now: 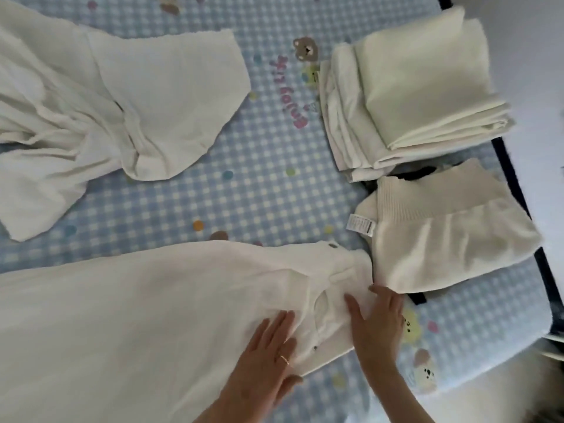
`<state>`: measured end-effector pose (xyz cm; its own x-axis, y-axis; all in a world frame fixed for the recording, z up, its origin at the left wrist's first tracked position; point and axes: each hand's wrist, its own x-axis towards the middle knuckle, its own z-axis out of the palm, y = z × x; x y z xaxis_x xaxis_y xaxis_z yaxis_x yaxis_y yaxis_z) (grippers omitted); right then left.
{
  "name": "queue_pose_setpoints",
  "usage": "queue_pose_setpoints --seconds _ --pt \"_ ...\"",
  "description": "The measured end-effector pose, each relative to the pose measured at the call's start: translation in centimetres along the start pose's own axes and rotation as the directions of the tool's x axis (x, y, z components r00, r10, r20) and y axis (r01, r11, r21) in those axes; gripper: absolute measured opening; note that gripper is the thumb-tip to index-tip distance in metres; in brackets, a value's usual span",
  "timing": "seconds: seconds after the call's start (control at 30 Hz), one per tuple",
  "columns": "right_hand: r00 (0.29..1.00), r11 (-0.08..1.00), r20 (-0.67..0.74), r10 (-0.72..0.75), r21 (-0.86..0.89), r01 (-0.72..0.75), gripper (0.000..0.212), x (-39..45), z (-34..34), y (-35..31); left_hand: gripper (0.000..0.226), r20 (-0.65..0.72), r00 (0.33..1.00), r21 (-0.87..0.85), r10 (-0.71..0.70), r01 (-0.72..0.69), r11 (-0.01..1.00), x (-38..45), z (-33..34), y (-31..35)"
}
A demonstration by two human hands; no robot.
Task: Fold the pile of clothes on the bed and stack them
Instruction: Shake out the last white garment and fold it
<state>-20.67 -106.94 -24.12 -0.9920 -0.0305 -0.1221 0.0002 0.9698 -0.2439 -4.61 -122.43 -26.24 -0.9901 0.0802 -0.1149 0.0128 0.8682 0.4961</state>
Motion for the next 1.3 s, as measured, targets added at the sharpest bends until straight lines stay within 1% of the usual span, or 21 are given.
queue_pose_setpoints --seconds 0.03,0.13,0.2,0.3,0.33,0.4,0.43,0.53,0.63,0.7,0.8,0.87,0.93,1.0,1.07,1.1,1.13,1.17,1.2,1.23,1.3 --pt "1.0 1.0 0.004 0.017 -0.003 -0.017 0.04 -0.3 0.0 0.0 0.058 0.026 1.0 -0.012 0.004 -0.004 1.0 -0.4 0.4 0.9" --pt "0.989 0.998 0.137 0.06 0.002 -0.061 0.034 -0.5 -0.2 0.2 0.022 -0.13 0.984 -0.057 -0.119 0.113 0.992 -0.5 1.3 1.9" --pt "0.965 0.991 0.24 0.105 0.058 -0.122 0.03 -0.2 -0.5 0.1 0.027 -0.167 0.97 -0.076 -0.174 0.164 0.984 -0.3 1.3 2.1" --pt "0.924 0.981 0.374 0.076 0.139 -0.137 0.019 0.5 -1.8 0.5 0.022 -0.211 0.971 -0.075 -0.114 0.1 0.992 -0.7 1.3 2.9" --pt "0.912 0.972 0.407 0.057 0.186 -0.144 0.019 0.8 -2.2 0.8 0.027 -0.209 0.971 -0.095 -0.113 0.095 0.991 -1.0 1.2 3.2" --pt "0.9 0.955 0.435 0.021 0.259 -0.148 0.019 1.3 -3.2 1.5 0.047 -0.185 0.972 -0.152 -0.146 0.118 0.981 -1.4 0.7 3.6" --pt "0.901 0.958 0.434 -0.006 0.26 -0.119 0.018 1.3 -3.6 1.9 0.05 -0.175 0.973 -0.175 -0.149 0.118 0.978 -1.5 0.3 3.7" --pt "0.922 0.99 0.387 -0.029 0.139 -0.027 0.023 0.7 -3.5 3.2 0.039 -0.203 0.972 -0.212 -0.118 0.074 0.974 0.0 -0.4 3.6" --pt "0.948 0.979 0.29 0.132 0.113 -0.171 0.053 1.4 -2.9 3.7 0.055 -0.092 0.977 -0.101 -0.191 0.182 0.978 5.4 -0.7 2.3" --pt "0.91 0.937 0.373 0.18 0.216 -0.274 0.054 2.1 -2.1 3.3 0.062 0.004 0.967 0.011 -0.256 0.256 0.967 8.9 -0.2 0.9" --pt "0.855 0.913 0.482 0.191 0.233 -0.336 0.058 2.6 -0.7 2.4 0.069 0.143 0.945 0.153 -0.294 0.272 0.95 10.9 1.7 -1.4" --pt "0.835 0.892 0.508 0.213 0.249 -0.379 0.061 3.0 -0.4 2.2 0.071 0.155 0.953 0.123 -0.262 0.244 0.962 10.8 2.1 -1.9" --pt "0.787 0.845 0.573 0.227 0.285 -0.452 0.052 3.2 -1.4 2.0 0.07 0.151 0.96 0.089 -0.237 0.226 0.97 9.0 1.2 -1.4" --pt "0.716 0.715 0.671 0.191 0.405 -0.57 0.033 2.9 -3.1 1.0 0.065 0.1 0.929 -0.025 -0.356 0.36 0.932 5.2 -0.2 -1.2" --pt "0.657 0.555 0.744 0.119 0.499 -0.666 0.026 1.7 -5.4 -1.0 0.066 0.147 0.854 -0.115 -0.498 0.515 0.849 0.7 -1.8 -1.9" --pt "0.65 0.502 0.757 0.067 0.537 -0.678 0.029 0.6 -6.5 -2.3 0.07 0.228 0.829 -0.138 -0.51 0.546 0.826 -1.4 -2.5 -2.5" --pt "0.651 0.47 0.759 0.01 0.571 -0.673 0.034 -0.7 -7.5 -4.1 0.067 0.25 0.83 -0.183 -0.499 0.546 0.818 -3.3 -2.9 -3.5" --pt "0.659 0.455 0.751 -0.042 0.602 -0.657 0.037 -2.2 -8.5 -6.0 0.059 0.278 0.831 -0.305 -0.482 0.552 0.776 -4.7 -3.2 -4.4" --pt "0.673 0.458 0.734 -0.098 0.633 -0.624 0.037 -3.9 -9.3 -7.8 0.052 0.316 0.823 -0.497 -0.472 0.568 0.656 -5.3 -4.0 -4.9" --pt "0.68 0.487 0.713 -0.171 0.661 -0.571 0.036 -5.9 -9.7 -10.0 0.046 0.346 0.795 -0.67 -0.499 0.581 0.462 -5.9 -5.3 -5.5" --pt "0.677 0.572 0.657 -0.33 0.71 -0.41 0.042 -10.3 -9.9 -14.8 0.034 0.457 0.661 -0.843 -0.595 0.534 -0.055 -7.5 -8.2 -7.0"
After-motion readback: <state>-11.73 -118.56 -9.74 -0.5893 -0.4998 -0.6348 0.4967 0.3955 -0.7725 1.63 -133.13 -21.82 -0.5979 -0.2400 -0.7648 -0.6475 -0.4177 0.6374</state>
